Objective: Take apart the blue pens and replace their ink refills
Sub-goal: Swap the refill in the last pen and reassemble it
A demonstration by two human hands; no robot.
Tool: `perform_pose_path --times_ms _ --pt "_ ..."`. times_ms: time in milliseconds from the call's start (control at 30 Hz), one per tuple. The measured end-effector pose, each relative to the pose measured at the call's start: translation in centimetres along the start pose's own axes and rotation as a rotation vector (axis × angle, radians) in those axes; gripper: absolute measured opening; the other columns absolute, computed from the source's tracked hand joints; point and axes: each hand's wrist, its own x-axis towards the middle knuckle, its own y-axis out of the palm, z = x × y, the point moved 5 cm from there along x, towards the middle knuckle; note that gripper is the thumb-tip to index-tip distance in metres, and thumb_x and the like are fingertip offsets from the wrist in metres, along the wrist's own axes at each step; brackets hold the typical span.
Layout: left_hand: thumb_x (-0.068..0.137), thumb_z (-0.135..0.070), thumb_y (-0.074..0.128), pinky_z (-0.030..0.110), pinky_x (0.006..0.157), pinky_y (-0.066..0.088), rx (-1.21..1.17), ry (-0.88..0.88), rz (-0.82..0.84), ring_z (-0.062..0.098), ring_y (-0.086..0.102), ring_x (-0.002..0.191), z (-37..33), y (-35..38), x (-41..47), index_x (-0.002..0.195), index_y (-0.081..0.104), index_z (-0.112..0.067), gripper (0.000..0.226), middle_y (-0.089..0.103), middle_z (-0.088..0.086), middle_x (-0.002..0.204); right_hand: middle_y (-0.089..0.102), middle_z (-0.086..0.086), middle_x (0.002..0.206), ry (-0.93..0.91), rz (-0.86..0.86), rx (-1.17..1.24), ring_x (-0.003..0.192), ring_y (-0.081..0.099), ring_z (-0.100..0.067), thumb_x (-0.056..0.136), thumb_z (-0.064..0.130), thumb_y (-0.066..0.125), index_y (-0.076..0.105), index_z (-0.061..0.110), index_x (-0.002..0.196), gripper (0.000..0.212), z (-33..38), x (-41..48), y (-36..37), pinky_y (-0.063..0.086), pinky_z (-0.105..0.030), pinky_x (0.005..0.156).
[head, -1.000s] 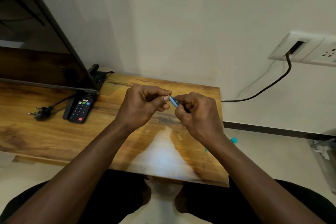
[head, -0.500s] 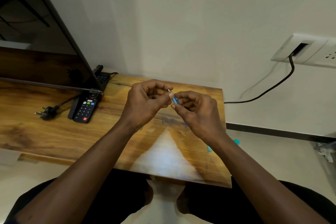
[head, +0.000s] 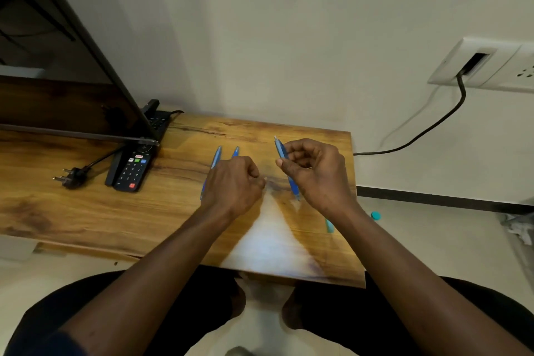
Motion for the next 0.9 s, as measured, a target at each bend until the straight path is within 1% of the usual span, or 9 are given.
perform_pose_path --times_ms 167,333,433,533,600,667,733,800,900 --pt "0.093 -0.031 0.076 0.031 0.077 0.056 0.147 0.043 0.02 0.012 0.069 0.085 0.0 1.5 -0.3 0.099 0.072 -0.021 0.013 0.074 -0.005 0.087 0.073 0.009 0.084 0.017 -0.009 0.014 0.078 0.069 -0.004 0.085 0.018 0.084 0.076 0.027 0.098 0.018 -0.2 0.3 0.0 0.061 -0.025 0.074" --pt "0.097 -0.024 0.073 0.024 0.076 0.049 0.194 0.067 0.012 0.008 0.065 0.083 -0.3 1.8 -0.2 0.102 0.075 -0.021 0.006 0.074 -0.003 0.091 0.073 0.008 0.087 0.028 0.006 0.012 0.08 0.07 -0.006 0.086 0.02 0.083 0.078 0.025 0.102 0.017 -0.5 0.2 -0.1 0.062 -0.031 0.077" --pt "0.098 -0.021 0.07 0.027 0.077 0.05 0.216 0.089 0.034 0.01 0.062 0.083 0.0 2.3 0.0 0.099 0.071 -0.02 0.001 0.07 -0.002 0.091 0.072 0.008 0.087 0.031 0.008 0.018 0.08 0.07 -0.006 0.087 0.02 0.082 0.077 0.026 0.101 0.017 -0.5 0.2 -0.3 0.063 -0.033 0.078" --pt "0.099 -0.019 0.067 0.03 0.08 0.051 0.208 0.102 0.039 0.012 0.061 0.085 0.4 2.9 0.0 0.097 0.064 -0.02 0.004 0.065 -0.002 0.092 0.072 0.008 0.086 0.049 0.006 0.037 0.08 0.07 -0.007 0.087 0.02 0.082 0.076 0.027 0.1 0.016 -0.6 0.2 -0.6 0.063 -0.037 0.079" --pt "0.099 -0.018 0.067 0.027 0.073 0.051 0.071 0.074 0.021 0.01 0.063 0.083 0.2 2.4 0.1 0.098 0.064 -0.021 0.004 0.067 -0.004 0.09 0.073 0.007 0.085 0.071 0.009 0.05 0.082 0.071 -0.009 0.086 0.02 0.083 0.077 0.028 0.098 0.015 -0.8 0.3 -0.6 0.063 -0.042 0.081" --pt "0.099 -0.02 0.068 0.023 0.067 0.05 -0.179 0.006 -0.019 0.007 0.065 0.083 -0.2 1.2 0.6 0.103 0.068 -0.021 0.004 0.069 -0.005 0.09 0.074 0.006 0.085 0.089 0.008 0.066 0.084 0.072 -0.011 0.086 0.02 0.083 0.077 0.028 0.096 0.015 -1.0 0.5 -0.7 0.062 -0.046 0.082" --pt "0.1 -0.02 0.068 0.027 0.071 0.057 -0.525 -0.068 -0.043 0.01 0.067 0.082 -0.6 -0.1 1.2 0.108 0.072 -0.02 0.009 0.072 -0.001 0.092 0.073 0.007 0.086 0.089 0.004 0.06 0.085 0.071 -0.01 0.086 0.022 0.082 0.077 0.029 0.098 0.015 -1.0 0.6 -0.7 0.062 -0.046 0.081" --pt "0.101 -0.015 0.068 0.031 0.075 0.061 -0.857 -0.115 -0.024 0.013 0.068 0.08 -1.5 -1.3 1.5 0.11 0.075 -0.015 0.012 0.074 0.006 0.093 0.073 0.009 0.087 0.071 -0.001 0.025 0.085 0.071 -0.008 0.087 0.023 0.082 0.077 0.031 0.099 0.015 -0.9 0.5 -0.8 0.063 -0.043 0.079" --pt "0.097 -0.013 0.072 0.031 0.078 0.063 -1.124 -0.117 -0.01 0.017 0.072 0.082 -2.6 -2.8 1.6 0.107 0.075 -0.006 0.012 0.076 0.012 0.095 0.073 0.01 0.088 0.065 0.0 -0.001 0.083 0.069 -0.006 0.089 0.024 0.08 0.078 0.03 0.103 0.016 -0.9 0.3 -0.9 0.061 -0.036 0.076"
